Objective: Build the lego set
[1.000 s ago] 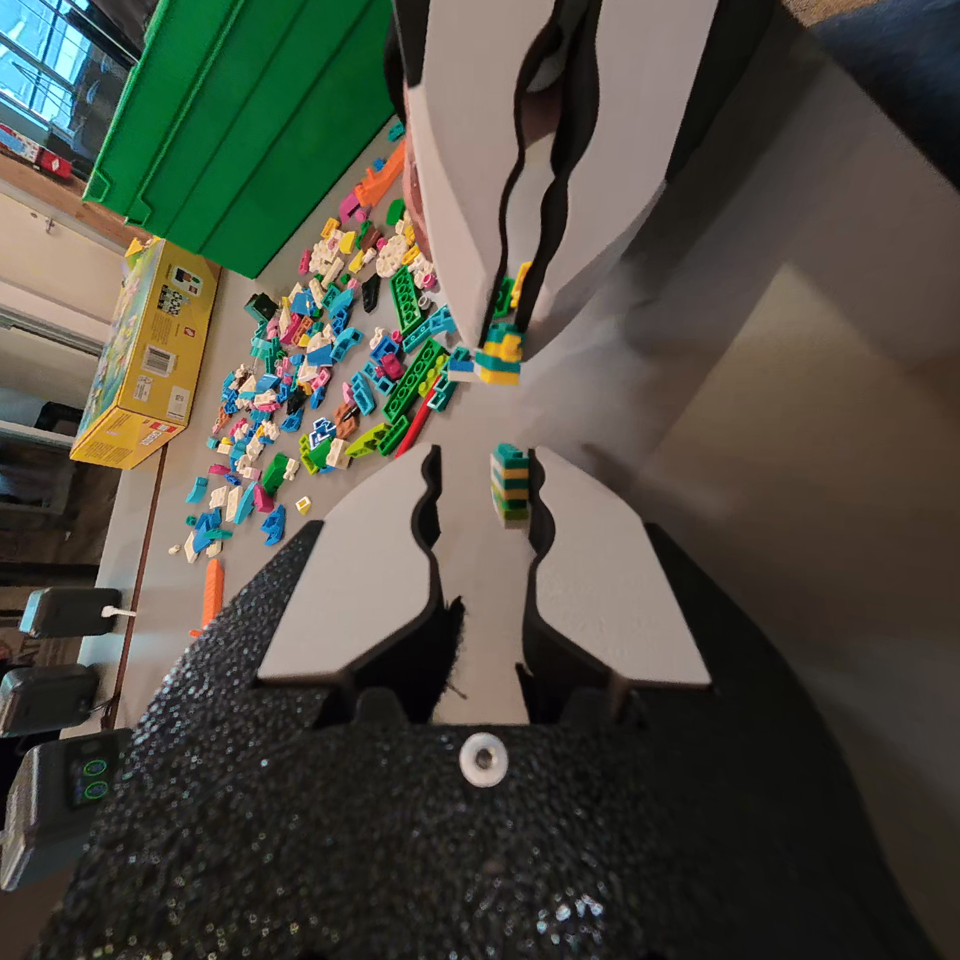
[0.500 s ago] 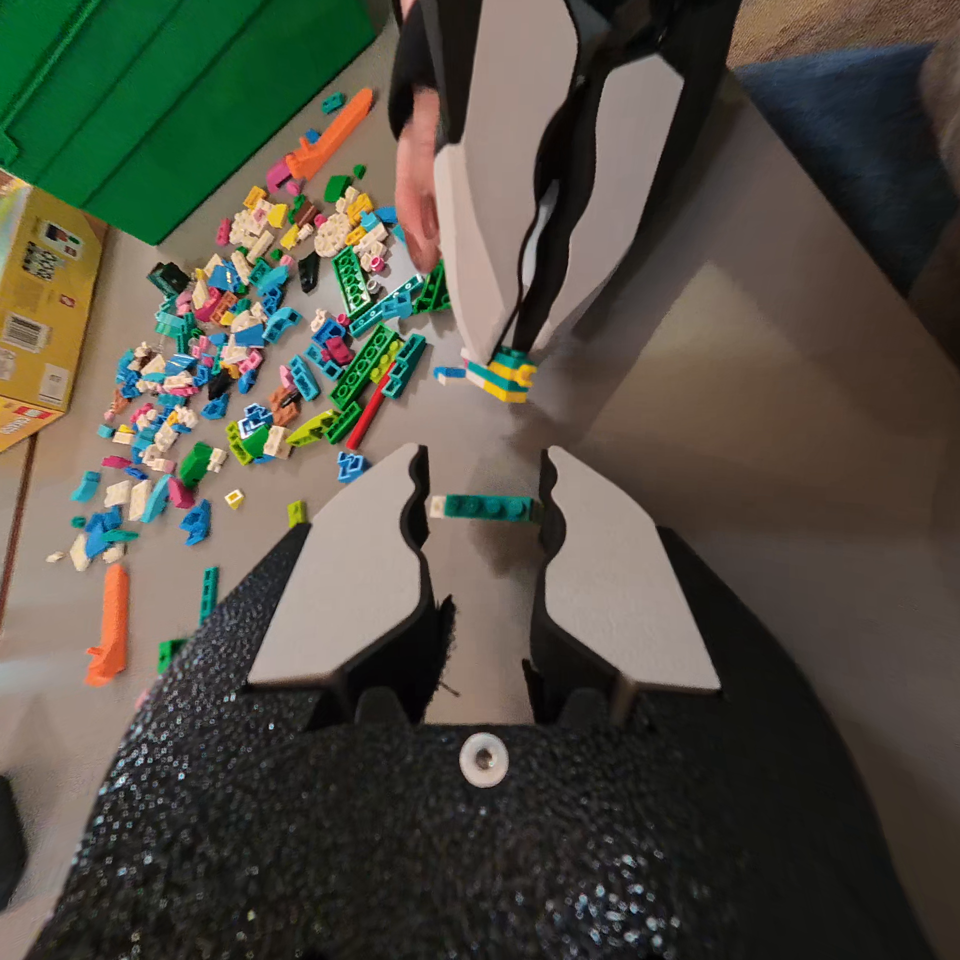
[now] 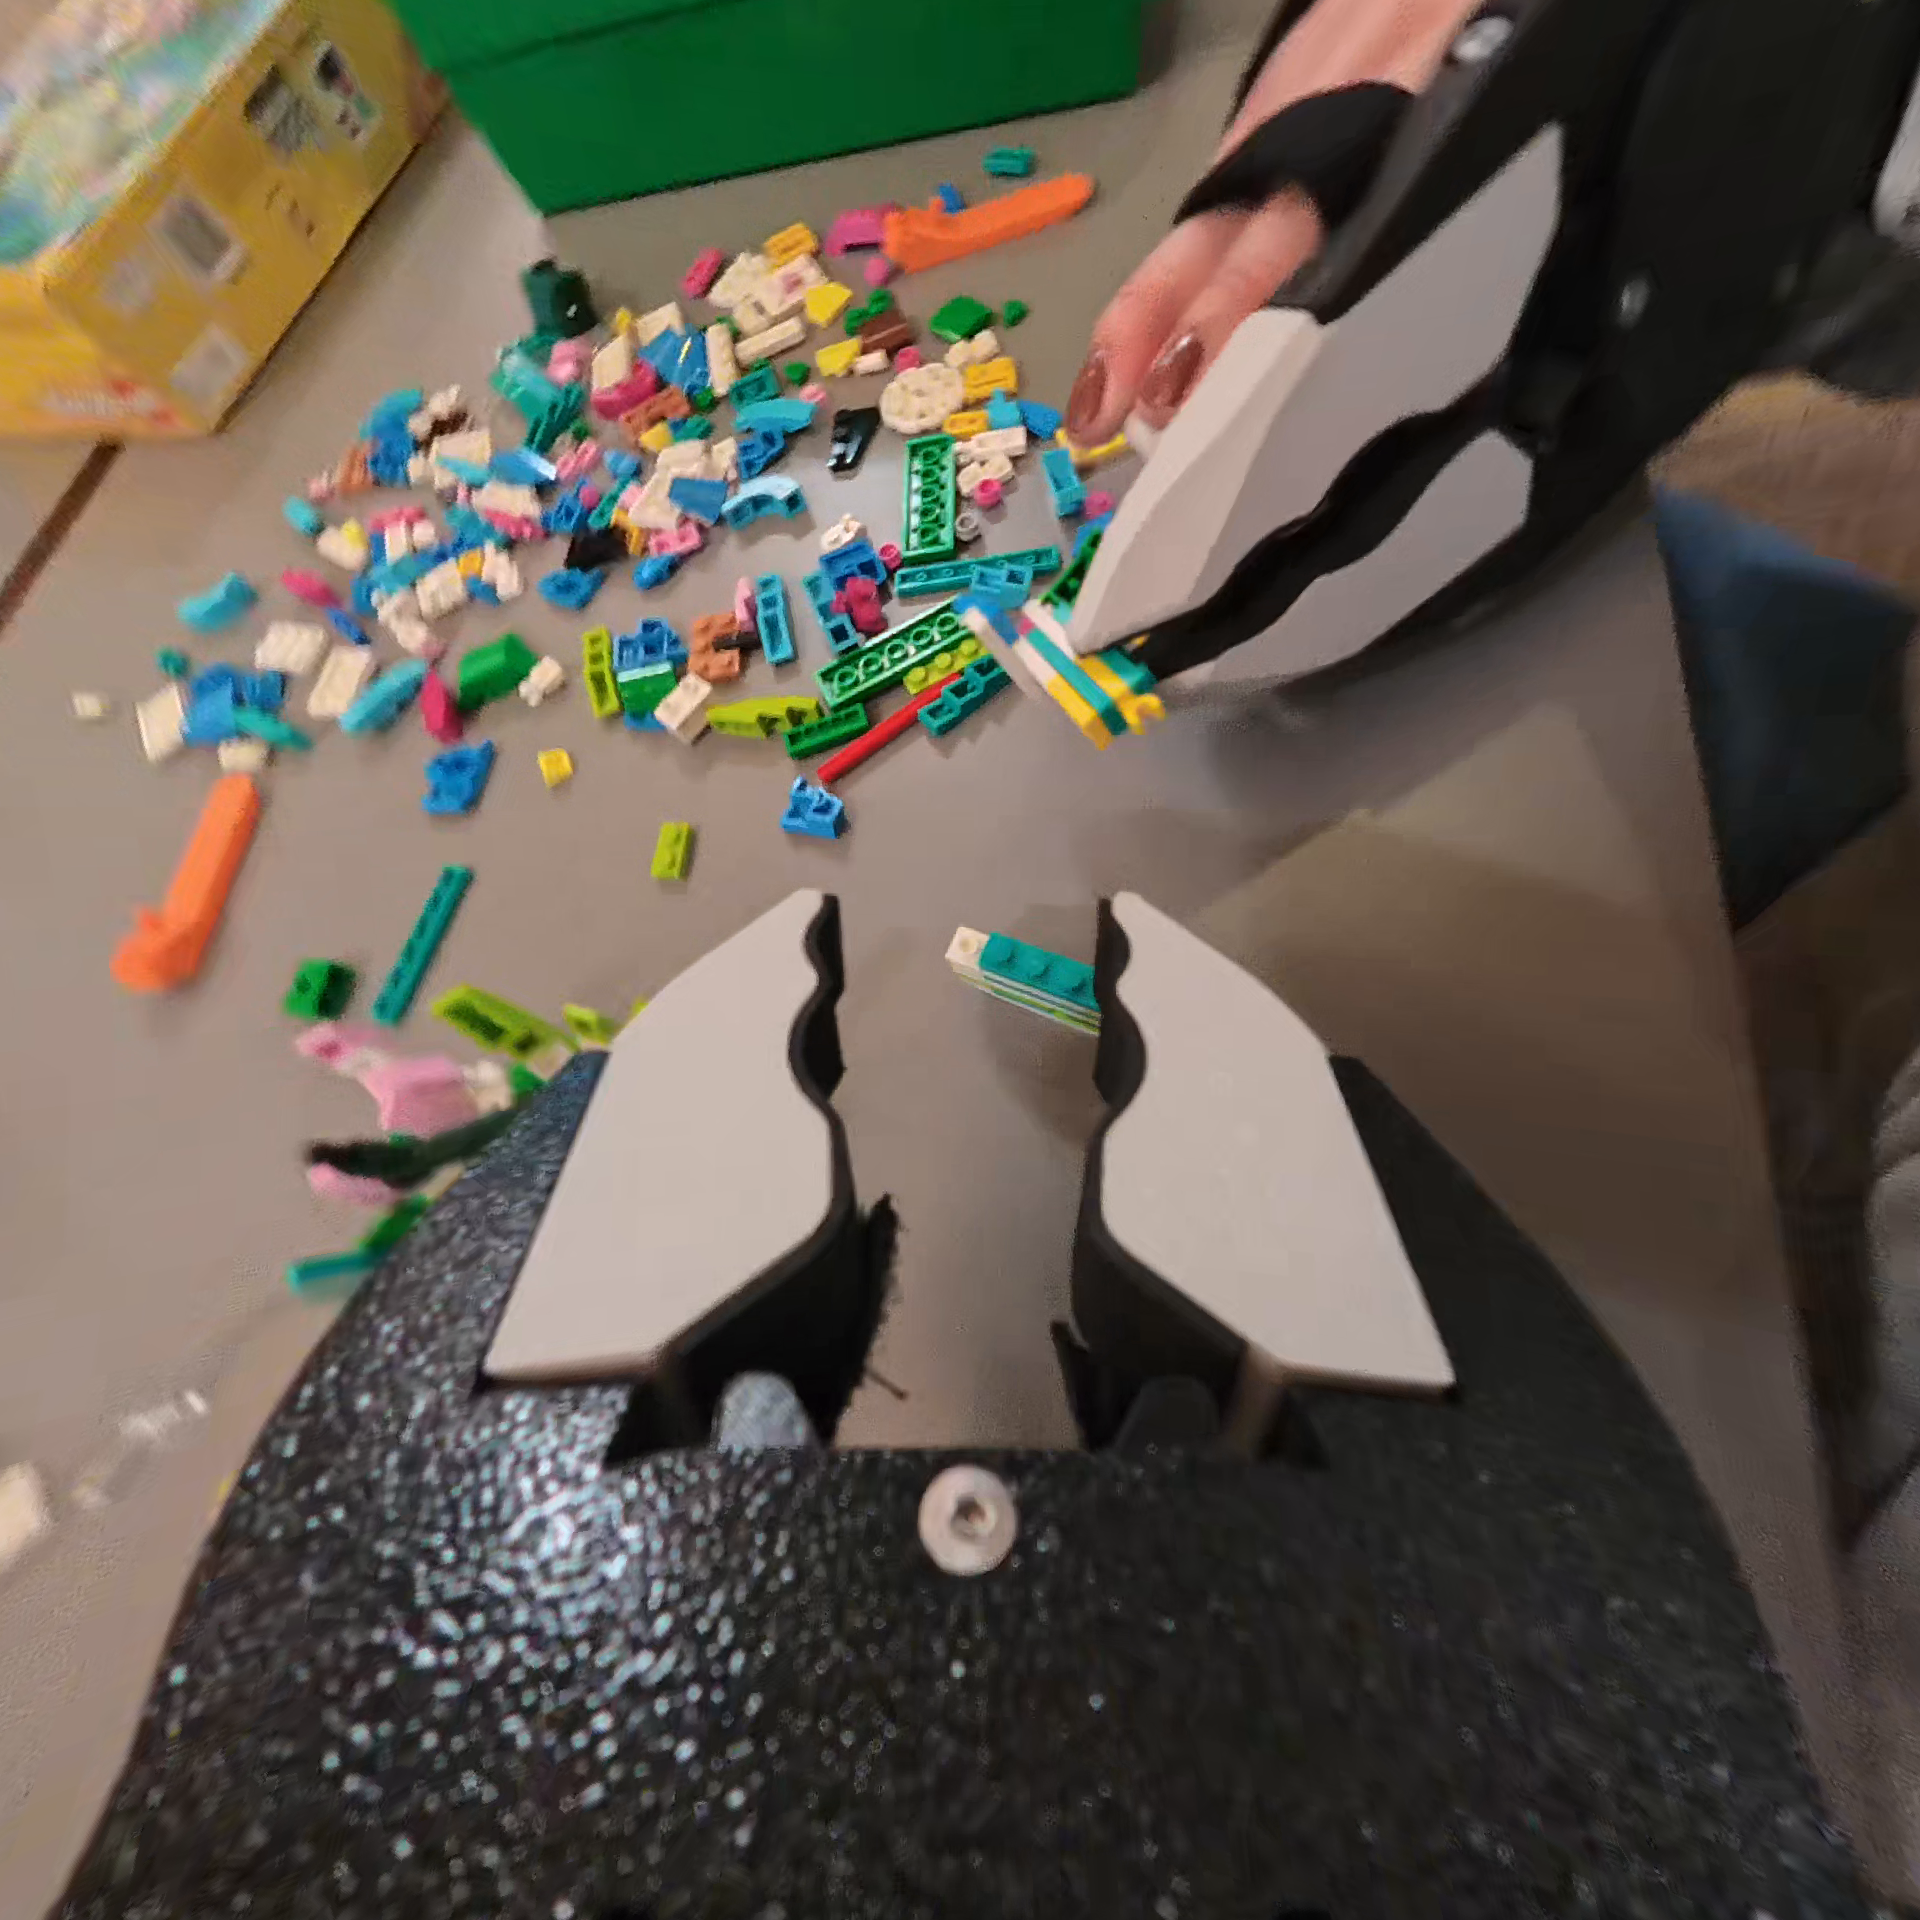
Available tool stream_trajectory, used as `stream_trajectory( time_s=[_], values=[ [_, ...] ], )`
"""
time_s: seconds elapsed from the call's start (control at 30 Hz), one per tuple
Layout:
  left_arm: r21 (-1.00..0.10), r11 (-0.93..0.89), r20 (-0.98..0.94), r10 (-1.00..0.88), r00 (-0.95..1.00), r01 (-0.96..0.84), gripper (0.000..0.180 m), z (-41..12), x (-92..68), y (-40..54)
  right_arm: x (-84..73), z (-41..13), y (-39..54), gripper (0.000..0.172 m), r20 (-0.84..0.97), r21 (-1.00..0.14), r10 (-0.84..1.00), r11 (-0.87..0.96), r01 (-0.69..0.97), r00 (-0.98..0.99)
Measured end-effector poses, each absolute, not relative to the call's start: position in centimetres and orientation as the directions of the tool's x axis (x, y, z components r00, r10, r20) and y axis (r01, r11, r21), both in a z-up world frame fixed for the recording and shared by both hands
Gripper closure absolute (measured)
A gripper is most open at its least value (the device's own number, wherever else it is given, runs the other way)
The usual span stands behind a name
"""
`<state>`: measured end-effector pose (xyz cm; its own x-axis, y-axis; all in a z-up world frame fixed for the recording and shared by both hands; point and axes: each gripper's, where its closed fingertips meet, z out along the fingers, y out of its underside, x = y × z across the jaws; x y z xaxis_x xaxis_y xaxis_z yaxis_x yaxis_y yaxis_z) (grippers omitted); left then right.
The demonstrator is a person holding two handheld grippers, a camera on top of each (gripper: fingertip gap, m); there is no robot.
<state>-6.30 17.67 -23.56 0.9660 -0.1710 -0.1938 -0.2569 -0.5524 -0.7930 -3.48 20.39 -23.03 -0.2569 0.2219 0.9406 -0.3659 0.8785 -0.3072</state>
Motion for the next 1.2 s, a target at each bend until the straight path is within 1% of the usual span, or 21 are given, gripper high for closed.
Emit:
stream_trajectory(
  time_s=[0.07,0.1,0.2,0.23,0.3,0.37,0.47,0.53,0.6,0.67,0.7,0.77,0.8,0.87,0.9,1.0,1.07,1.1,1.13,1.2],
  values=[
    [-0.800,-0.583,-0.108,-0.093,0.990,-0.142,0.144,-24.0,-5.9,17.2,-3.7,-22.5,20.4,0.165,0.960,-0.271,0.221,0.885,-0.378,-0.172],
    [-0.786,-0.611,-0.081,-0.053,0.995,-0.096,0.146,-24.5,-5.7,16.9,-3.8,-22.4,20.3,0.165,0.968,-0.248,0.213,0.888,-0.387,-0.131],
    [-0.715,-0.699,-0.048,0.020,0.999,-0.021,0.142,-26.4,-4.9,16.0,-3.8,-22.4,19.9,0.166,0.981,-0.192,0.184,0.895,-0.402,-0.058],
    [-0.699,-0.715,-0.044,0.037,0.998,-0.004,0.141,-26.8,-4.6,15.9,-3.8,-22.4,19.9,0.166,0.982,-0.188,0.182,0.895,-0.403,-0.054],
    [-0.691,-0.722,-0.062,0.072,0.995,0.009,0.148,-27.2,-4.3,16.0,-3.8,-22.5,19.9,0.166,0.980,-0.200,0.192,0.895,-0.398,-0.059],
    [-0.698,-0.716,-0.086,0.112,0.990,0.020,0.156,-27.3,-4.4,16.3,-3.9,-22.6,20.0,0.165,0.980,-0.196,0.188,0.899,-0.391,-0.061],
    [-0.722,-0.690,-0.071,0.147,0.987,0.051,0.167,-27.1,-4.3,16.8,-3.8,-22.8,19.8,0.165,0.981,-0.192,0.180,0.898,-0.395,-0.066],
    [-0.710,-0.704,-0.154,0.148,0.977,-0.005,0.172,-27.0,-4.7,16.8,-3.7,-22.8,19.7,0.165,0.982,-0.187,0.176,0.898,-0.398,-0.063],
    [-0.673,-0.731,-0.312,0.147,0.939,-0.110,0.173,-26.5,-5.6,16.6,-3.7,-22.8,19.7,0.165,0.982,-0.187,0.177,0.897,-0.400,-0.063],
    [-0.563,-0.783,-0.532,0.099,0.841,-0.264,0.173,-25.9,-7.0,16.1,-3.6,-22.6,19.7,0.165,0.980,-0.196,0.187,0.894,-0.402,-0.062],
    [-0.497,-0.802,-0.609,0.050,0.792,-0.332,0.173,-25.8,-7.1,16.0,-3.6,-22.6,19.7,0.165,0.979,-0.204,0.194,0.892,-0.403,-0.066],
    [-0.398,-0.822,-0.664,-0.047,0.746,-0.407,0.173,-26.5,-6.6,16.0,-3.6,-22.5,19.8,0.165,0.977,-0.212,0.202,0.890,-0.404,-0.068],
    [-0.379,-0.824,-0.658,-0.081,0.749,-0.422,0.173,-27.0,-6.1,16.1,-3.6,-22.5,19.8,0.165,0.976,-0.215,0.205,0.889,-0.403,-0.069],
    [-0.381,-0.822,-0.627,-0.106,0.771,-0.423,0.171,-27.6,-5.1,16.3,-3.6,-22.4,19.8,0.165,0.975,-0.219,0.209,0.888,-0.405,-0.069],
    [-0.391,-0.823,-0.612,-0.103,0.784,-0.413,0.168,-27.7,-4.9,16.4,-3.6,-22.4,19.8,0.165,0.976,-0.218,0.209,0.888,-0.404,-0.068],
    [-0.435,-0.815,-0.567,-0.083,0.820,-0.383,0.145,-27.1,-4.5,16.4,-3.6,-22.4,19.8,0.165,0.974,-0.226,0.214,0.886,-0.406,-0.075],
    [-0.486,-0.800,-0.512,-0.066,0.856,-0.353,0.133,-26.6,-4.1,16.2,-3.6,-22.4,19.9,0.165,0.964,-0.266,0.244,0.873,-0.409,-0.105],
    [-0.521,-0.780,-0.491,-0.056,0.869,-0.345,0.129,-26.2,-4.0,16.3,-3.5,-22.4,20.0,0.165,0.953,-0.304,0.272,0.860,-0.411,-0.136],
    [-0.563,-0.750,-0.479,-0.046,0.877,-0.347,0.127,-25.6,-3.8,16.4,-3.4,-22.5,19.9,0.165,0.930,-0.366,0.309,0.834,-0.412,-0.201],
    [-0.655,-0.652,-0.470,-0.044,0.881,-0.382,0.127,-23.8,-3.1,16.9,-3.1,-22.4,19.9,0.166,0.836,-0.539,0.416,0.746,-0.391,-0.359]
  ],
)
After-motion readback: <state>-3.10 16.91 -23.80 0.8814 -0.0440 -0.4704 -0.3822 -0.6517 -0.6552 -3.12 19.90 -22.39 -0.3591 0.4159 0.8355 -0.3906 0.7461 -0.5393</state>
